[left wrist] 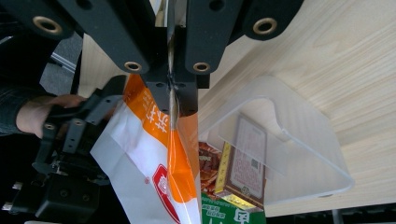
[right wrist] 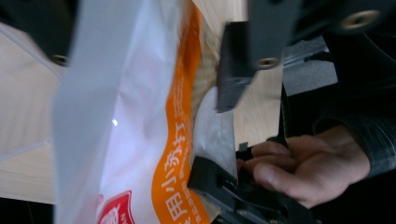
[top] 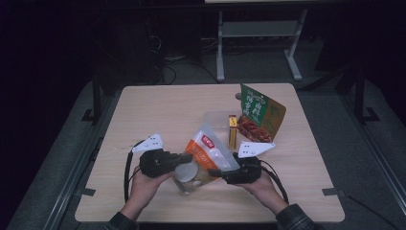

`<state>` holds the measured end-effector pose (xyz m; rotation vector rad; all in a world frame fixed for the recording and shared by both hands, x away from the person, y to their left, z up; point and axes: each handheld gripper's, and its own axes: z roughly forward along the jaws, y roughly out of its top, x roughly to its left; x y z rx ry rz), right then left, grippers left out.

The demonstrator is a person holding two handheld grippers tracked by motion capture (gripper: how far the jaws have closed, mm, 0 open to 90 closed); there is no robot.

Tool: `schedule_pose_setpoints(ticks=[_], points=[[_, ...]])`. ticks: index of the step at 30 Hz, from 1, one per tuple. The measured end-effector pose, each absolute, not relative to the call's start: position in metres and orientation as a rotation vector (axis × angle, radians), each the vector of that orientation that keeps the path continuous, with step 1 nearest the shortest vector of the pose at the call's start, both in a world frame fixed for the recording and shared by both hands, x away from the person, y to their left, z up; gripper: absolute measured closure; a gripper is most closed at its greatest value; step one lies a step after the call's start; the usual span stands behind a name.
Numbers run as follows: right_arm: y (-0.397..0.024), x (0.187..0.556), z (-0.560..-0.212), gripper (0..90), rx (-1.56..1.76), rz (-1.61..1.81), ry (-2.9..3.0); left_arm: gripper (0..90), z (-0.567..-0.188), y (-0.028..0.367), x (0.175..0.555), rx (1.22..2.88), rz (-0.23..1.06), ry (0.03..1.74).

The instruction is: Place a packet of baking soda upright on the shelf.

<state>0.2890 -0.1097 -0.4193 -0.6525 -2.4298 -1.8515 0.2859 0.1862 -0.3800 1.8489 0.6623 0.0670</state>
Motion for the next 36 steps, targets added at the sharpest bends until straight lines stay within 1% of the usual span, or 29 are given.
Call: schedule_pose_setpoints(ticks=[1, 2, 3, 4, 5, 6, 7, 14, 20, 22, 23, 24, 25, 30, 34, 36], points=[[-0.108, 0.29, -0.42, 69.1, -0.661, -1.856, -2.404, 89.6, -0.38, 0.186, 0.286, 1.841, 0.065, 0.664], [-0.108, 0.29, -0.42, 69.1, -0.661, -1.856, -2.404, 89.6, -0.38, 0.186, 0.286, 1.841, 0.065, 0.664], [-0.107, 0.292, -0.42, 72.3, -0.656, -1.858, -2.395, 89.6, -0.38, 0.187, 0.286, 1.838, 0.065, 0.664], [-0.106, 0.293, -0.42, 76.7, -0.66, -1.852, -2.391, 89.6, -0.38, 0.187, 0.286, 1.836, 0.066, 0.667], [-0.105, 0.295, -0.421, 85.0, -0.672, -1.855, -2.383, 89.7, -0.38, 0.189, 0.286, 1.826, 0.061, 0.668], [-0.105, 0.295, -0.421, 85.0, -0.672, -1.855, -2.383, 89.6, -0.38, 0.189, 0.286, 1.826, 0.061, 0.668], [-0.105, 0.298, -0.421, 89.8, -0.687, -1.852, -2.352, 89.6, -0.38, 0.19, 0.286, 1.824, 0.071, 0.665], [-0.103, 0.303, -0.417, 90.0, -0.648, -1.823, -2.373, 89.1, -0.382, 0.192, 0.287, 1.831, 0.081, 0.663], [-0.107, 0.301, -0.408, 90.0, -0.61, -1.806, -2.429, 86.5, -0.386, 0.19, 0.286, 1.892, 0.11, 0.641], [-0.107, 0.3, -0.404, 90.0, -0.593, -1.8, -2.436, 78.3, -0.387, 0.189, 0.285, 1.914, 0.123, 0.641], [-0.108, 0.3, -0.402, 90.0, -0.581, -1.791, -2.44, 78.3, -0.387, 0.188, 0.285, 1.929, 0.143, 0.641], [-0.107, 0.299, -0.4, 90.0, -0.57, -1.783, -2.449, 72.9, -0.388, 0.188, 0.285, 1.938, 0.162, 0.649], [-0.106, 0.298, -0.396, 90.0, -0.546, -1.781, -2.454, 64.6, -0.389, 0.189, 0.285, 1.951, 0.176, 0.643], [-0.108, 0.297, -0.39, 90.0, -0.541, -1.783, -2.442, 47.6, -0.394, 0.197, 0.282, 1.98, 0.227, 0.655], [-0.114, 0.299, -0.381, 90.0, -0.544, -1.805, -2.44, 40.7, -0.399, 0.206, 0.276, 2.043, 0.269, 0.659], [-0.118, 0.3, -0.374, 90.0, -0.55, -1.824, -2.448, 39.9, -0.403, 0.21, 0.277, 2.052, 0.266, 0.676]])
